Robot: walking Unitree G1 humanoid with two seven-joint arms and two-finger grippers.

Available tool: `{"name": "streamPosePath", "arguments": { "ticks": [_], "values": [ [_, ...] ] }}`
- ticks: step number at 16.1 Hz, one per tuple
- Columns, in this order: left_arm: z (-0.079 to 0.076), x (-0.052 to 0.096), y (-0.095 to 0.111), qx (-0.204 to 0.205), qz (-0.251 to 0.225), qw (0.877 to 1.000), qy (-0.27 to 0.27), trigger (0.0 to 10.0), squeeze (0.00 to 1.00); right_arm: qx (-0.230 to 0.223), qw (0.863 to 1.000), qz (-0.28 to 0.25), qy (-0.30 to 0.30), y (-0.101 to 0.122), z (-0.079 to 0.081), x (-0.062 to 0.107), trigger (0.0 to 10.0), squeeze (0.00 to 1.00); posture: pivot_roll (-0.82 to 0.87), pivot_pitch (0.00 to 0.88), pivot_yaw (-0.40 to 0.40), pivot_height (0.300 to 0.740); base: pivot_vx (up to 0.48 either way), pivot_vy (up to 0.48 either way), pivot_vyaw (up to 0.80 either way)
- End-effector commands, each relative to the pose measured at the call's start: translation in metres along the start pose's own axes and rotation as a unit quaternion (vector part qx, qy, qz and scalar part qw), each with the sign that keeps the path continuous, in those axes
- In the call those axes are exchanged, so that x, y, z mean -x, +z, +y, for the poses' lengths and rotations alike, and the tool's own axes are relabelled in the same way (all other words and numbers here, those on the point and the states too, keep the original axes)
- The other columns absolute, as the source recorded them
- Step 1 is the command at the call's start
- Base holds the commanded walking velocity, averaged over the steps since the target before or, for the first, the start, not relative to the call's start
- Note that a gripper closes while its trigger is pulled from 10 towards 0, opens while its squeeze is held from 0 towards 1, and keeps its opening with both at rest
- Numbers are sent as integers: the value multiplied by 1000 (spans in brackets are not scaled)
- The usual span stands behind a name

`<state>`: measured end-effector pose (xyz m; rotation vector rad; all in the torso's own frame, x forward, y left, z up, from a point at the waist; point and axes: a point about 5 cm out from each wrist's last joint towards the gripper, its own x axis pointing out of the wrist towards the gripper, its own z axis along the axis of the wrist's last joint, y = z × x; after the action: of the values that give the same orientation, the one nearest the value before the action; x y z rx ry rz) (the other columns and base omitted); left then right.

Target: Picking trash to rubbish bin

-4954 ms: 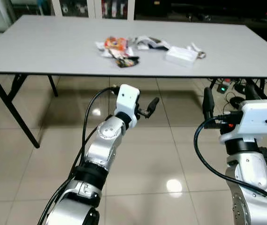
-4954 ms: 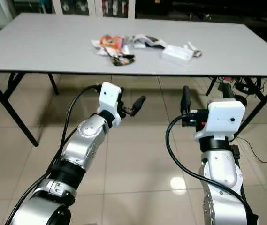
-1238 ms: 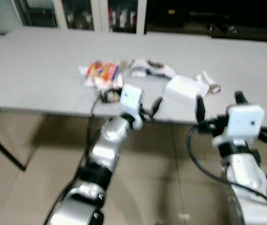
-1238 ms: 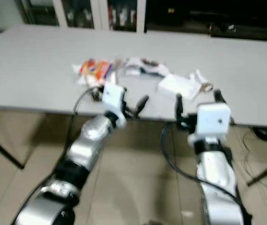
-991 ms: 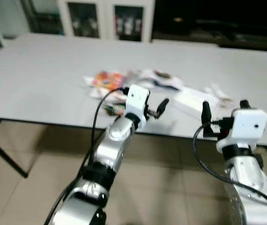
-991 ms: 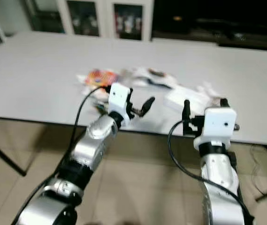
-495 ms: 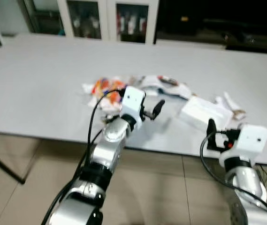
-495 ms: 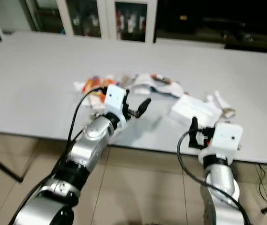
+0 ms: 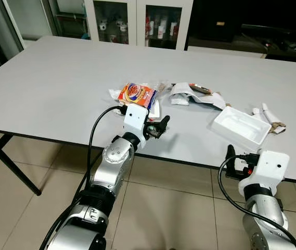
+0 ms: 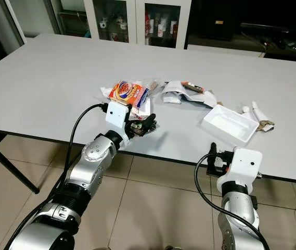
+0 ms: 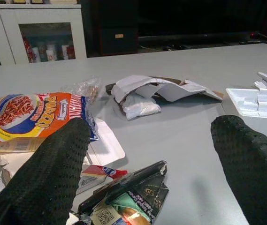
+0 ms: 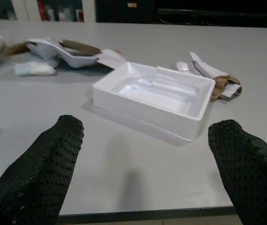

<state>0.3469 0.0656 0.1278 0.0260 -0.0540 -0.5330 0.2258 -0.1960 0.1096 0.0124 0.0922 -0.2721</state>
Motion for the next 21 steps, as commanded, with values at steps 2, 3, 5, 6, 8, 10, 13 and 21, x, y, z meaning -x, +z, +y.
{"name": "streamPosePath", "arguments": {
  "ticks": [2,3,5,6,8,10,13,21],
  "values": [
    [1,-2,3,-17,1,1000,-16,10000,0,8,999,3,-34,-1,-5,-1,10000,0,76,87,27,740,0,0,0],
    [3,-4,5,-23,0,1000,-20,10000,0,3,999,-1,-47,0,-7,-1,10000,0,78,88,35,740,0,0,0],
    [4,-7,10,-27,-2,999,-21,10000,0,-9,998,-12,-58,2,-8,-1,10000,0,81,88,43,740,0,0,0],
    [4,-9,12,-27,-3,999,-22,10000,0,-11,998,-11,-60,2,-7,-2,10000,0,82,87,44,740,0,0,-763],
    [5,-11,14,-24,-5,1000,-19,10000,0,-9,998,-10,-63,3,-7,-4,10000,0,83,85,43,740,0,0,-775],
    [6,-11,14,-22,-6,1000,-15,10000,0,-9,998,-13,-61,3,-7,-5,10000,0,83,85,43,740,0,0,-775],
    [8,-12,16,-20,-6,1000,-11,10000,0,-9,998,-20,-54,7,-4,-7,10000,0,89,83,31,740,0,0,-781],
    [16,-22,31,-23,-15,1000,4,10000,0,14,998,-49,-25,18,5,-10,10000,0,87,74,30,740,36,0,-494]
  ]
}}
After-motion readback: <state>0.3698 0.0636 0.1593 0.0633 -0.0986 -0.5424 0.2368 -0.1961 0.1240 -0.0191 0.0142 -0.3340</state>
